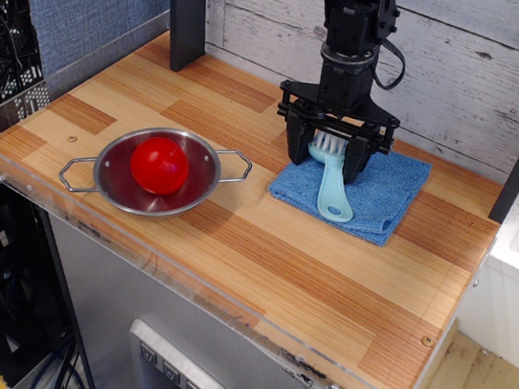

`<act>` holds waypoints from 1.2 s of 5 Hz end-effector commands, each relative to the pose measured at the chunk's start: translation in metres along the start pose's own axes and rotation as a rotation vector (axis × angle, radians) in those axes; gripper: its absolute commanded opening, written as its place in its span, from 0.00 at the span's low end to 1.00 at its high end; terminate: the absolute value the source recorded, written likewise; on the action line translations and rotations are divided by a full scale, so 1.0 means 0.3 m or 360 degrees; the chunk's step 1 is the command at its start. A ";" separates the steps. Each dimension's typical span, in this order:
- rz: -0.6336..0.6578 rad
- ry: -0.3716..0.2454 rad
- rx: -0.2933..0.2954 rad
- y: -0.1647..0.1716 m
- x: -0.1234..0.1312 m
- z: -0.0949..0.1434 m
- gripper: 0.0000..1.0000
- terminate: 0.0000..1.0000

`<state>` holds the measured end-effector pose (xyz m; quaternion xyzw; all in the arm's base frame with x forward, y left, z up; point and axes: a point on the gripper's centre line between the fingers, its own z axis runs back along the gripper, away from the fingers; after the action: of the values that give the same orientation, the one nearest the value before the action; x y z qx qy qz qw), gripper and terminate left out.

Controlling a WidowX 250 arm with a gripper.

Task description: Move the brush and place it to the left of the pot.

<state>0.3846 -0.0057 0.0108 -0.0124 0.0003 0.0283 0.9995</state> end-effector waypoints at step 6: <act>-0.0136 -0.0335 -0.0085 0.128 -0.050 0.319 0.00 0.00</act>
<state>0.3641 0.0328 0.0884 -0.0392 -0.0784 -0.0145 0.9960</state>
